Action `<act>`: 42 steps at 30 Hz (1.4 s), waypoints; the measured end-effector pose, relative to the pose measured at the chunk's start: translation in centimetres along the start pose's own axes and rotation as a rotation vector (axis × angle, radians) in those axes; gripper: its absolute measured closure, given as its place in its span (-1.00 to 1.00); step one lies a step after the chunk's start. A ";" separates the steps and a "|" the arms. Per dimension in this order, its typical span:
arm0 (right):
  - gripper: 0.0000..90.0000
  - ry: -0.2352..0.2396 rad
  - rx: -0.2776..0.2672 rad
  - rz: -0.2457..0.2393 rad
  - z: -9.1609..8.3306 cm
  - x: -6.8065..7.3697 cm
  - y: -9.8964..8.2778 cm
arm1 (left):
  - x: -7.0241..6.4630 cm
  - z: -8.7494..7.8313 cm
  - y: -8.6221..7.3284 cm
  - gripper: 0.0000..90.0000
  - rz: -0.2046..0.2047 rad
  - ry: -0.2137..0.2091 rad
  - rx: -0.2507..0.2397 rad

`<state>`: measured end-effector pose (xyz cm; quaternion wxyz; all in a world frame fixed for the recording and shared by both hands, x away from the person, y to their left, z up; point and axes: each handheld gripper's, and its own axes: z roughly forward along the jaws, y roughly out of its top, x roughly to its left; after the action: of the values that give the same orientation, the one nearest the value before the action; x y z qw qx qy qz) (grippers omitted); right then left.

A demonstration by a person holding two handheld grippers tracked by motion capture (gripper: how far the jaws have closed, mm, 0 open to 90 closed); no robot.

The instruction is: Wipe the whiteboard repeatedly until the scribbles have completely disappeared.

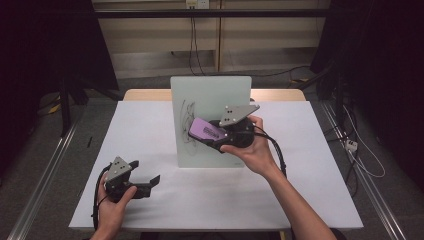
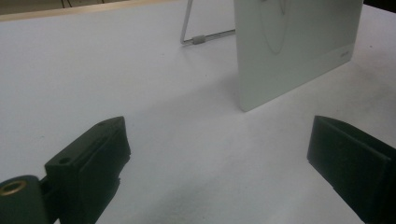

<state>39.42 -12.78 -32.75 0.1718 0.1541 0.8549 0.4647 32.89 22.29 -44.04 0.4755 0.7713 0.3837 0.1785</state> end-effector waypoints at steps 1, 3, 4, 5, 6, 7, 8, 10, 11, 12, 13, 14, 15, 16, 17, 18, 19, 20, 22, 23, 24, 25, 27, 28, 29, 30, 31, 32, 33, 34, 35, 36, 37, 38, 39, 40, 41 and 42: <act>-0.09 0.000 -0.001 -0.004 0.1 0.0 0.2 | -0.1 0.0 0.0 -0.88 -0.005 0.001 0.000; -0.08 -0.005 -0.002 -0.011 0.3 0.1 0.5 | -0.1 0.0 0.1 -0.88 0.007 0.002 0.000; -0.09 -0.007 -0.001 -0.015 0.4 0.0 0.7 | -0.2 0.0 0.1 -0.88 0.008 0.001 -0.001; -0.09 -0.009 0.001 -0.019 0.5 0.0 0.8 | -0.3 -0.1 0.1 -0.88 0.011 -0.002 0.001; -0.08 -0.014 0.000 -0.020 0.5 -0.1 1.0 | -0.3 -0.1 0.1 -0.88 0.012 0.002 -0.001; -0.09 -0.019 0.000 -0.020 0.6 -0.1 1.1 | -0.3 -0.2 0.1 -0.88 0.016 0.002 -0.001; -0.09 -0.018 -0.005 -0.018 0.6 -0.3 1.3 | -0.3 -0.2 0.1 -0.88 0.015 0.002 -0.002; -0.08 -0.026 -0.007 -0.016 0.7 -0.4 1.6 | -0.3 -0.2 0.0 -0.88 0.013 0.002 -0.001; -0.08 -0.028 -0.009 -0.020 0.7 -0.5 1.8 | -0.3 -0.2 0.0 -0.88 0.009 0.002 0.000; -0.09 -0.030 -0.012 -0.021 0.7 -0.6 2.0 | -0.3 -0.3 0.0 -0.88 0.007 0.004 0.000; -0.08 -0.034 -0.016 -0.022 0.7 -0.7 2.2 | -0.2 -0.3 0.0 -0.88 0.011 0.004 0.001; -0.08 -0.039 -0.019 -0.025 0.7 -0.7 2.4 | -0.3 -0.3 0.1 -0.88 0.010 0.005 -0.001; -0.09 -0.045 -0.020 -0.028 0.8 -0.8 2.7 | -0.3 -0.3 0.1 -0.88 0.011 0.004 -0.001; -0.09 -0.045 -0.020 -0.028 0.8 -0.8 2.7 | -0.3 -0.3 0.1 -0.88 0.011 0.004 -0.001; -0.08 -0.044 -0.020 -0.030 0.8 -0.8 2.9 | -0.3 -0.3 0.1 -0.88 0.013 0.003 -0.001; -0.08 -0.042 -0.019 -0.031 0.9 -0.9 3.0 | -0.3 -0.3 0.1 -0.88 0.014 0.000 0.000; -0.09 -0.046 -0.015 -0.035 1.0 -0.9 3.1 | -0.3 -0.3 0.0 -0.88 0.012 -0.002 0.002; -0.08 -0.048 -0.014 -0.037 1.0 -0.9 3.2 | -0.3 -0.3 0.0 -0.88 0.011 -0.002 0.002; -0.08 -0.046 -0.018 -0.037 1.1 -1.0 3.4 | -0.2 -0.3 0.0 -0.88 0.014 0.002 0.002; -0.08 -0.048 -0.017 -0.037 1.1 -1.0 3.5 | -0.2 -0.3 0.0 -0.88 0.015 0.001 0.001; -0.08 -0.050 -0.018 -0.037 1.2 -1.1 3.6 | -0.2 -0.3 0.1 -0.88 0.014 0.001 0.001; -0.08 -0.051 -0.019 -0.037 1.2 -1.3 3.7 | -0.2 -0.3 0.1 -0.88 0.014 0.000 0.000; -0.08 -0.056 -0.022 -0.035 1.1 -1.5 4.0 | -0.2 -0.3 0.1 -0.88 0.014 0.001 0.001; -0.08 -0.058 -0.026 -0.033 1.1 -1.7 4.2 | -0.2 -0.3 0.1 -0.88 0.014 0.000 0.001; -0.08 -0.060 -0.028 -0.032 1.1 -1.8 4.3 | -0.2 -0.3 0.1 -0.88 0.014 -0.001 0.002; -0.08 -0.058 -0.025 -0.031 1.1 -1.9 4.4 | -0.2 -0.3 0.0 -0.88 0.015 -0.002 0.001; -0.08 -0.054 -0.020 -0.036 1.1 -2.1 4.5 | -0.2 -0.4 0.0 -0.88 0.015 -0.002 0.001; -0.08 -0.056 -0.019 -0.035 1.2 -2.1 4.5 | -0.2 -0.4 0.0 -0.88 0.012 -0.002 0.000; -0.08 -0.056 -0.020 -0.033 1.2 -2.3 4.6 | -0.2 -0.4 0.0 -0.88 0.008 -0.002 0.000; -0.08 -0.061 -0.019 -0.025 1.3 -2.5 4.7 | -0.2 -0.3 0.0 -0.88 0.008 -0.002 0.000; -0.08 -0.061 -0.019 -0.025 1.3 -2.5 4.7 | -0.2 -0.3 0.0 -0.88 0.008 -0.001 0.000; -0.08 -0.066 -0.024 -0.021 1.2 -2.8 4.9 | -0.2 -0.3 0.0 -0.88 0.007 -0.001 0.001; -0.08 -0.066 -0.024 -0.021 1.2 -2.8 4.9 | -0.2 -0.3 0.0 -0.88 0.006 -0.002 0.001; -0.08 -0.071 -0.027 -0.019 1.2 -2.9 5.1 | -0.2 -0.4 0.0 -0.88 0.007 -0.002 0.002; -0.08 -0.071 -0.026 -0.021 1.2 -3.0 5.3 | -0.2 -0.4 0.0 -0.88 0.009 -0.001 0.002; -0.08 -0.072 -0.029 -0.019 1.2 -3.1 5.5 | -0.2 -0.4 0.0 -0.88 0.009 -0.001 0.002; -0.08 -0.073 -0.030 -0.021 1.2 -3.1 5.7 | -0.2 -0.4 0.0 -0.88 0.009 0.000 0.003; -0.08 -0.075 -0.025 -0.028 1.3 -3.1 5.9 | -0.2 -0.4 0.0 -0.88 0.009 -0.001 0.004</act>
<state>43.38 -10.09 -27.94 0.2122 0.1576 0.8439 0.4668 32.52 22.33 -43.85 0.4733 0.7739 0.3805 0.1796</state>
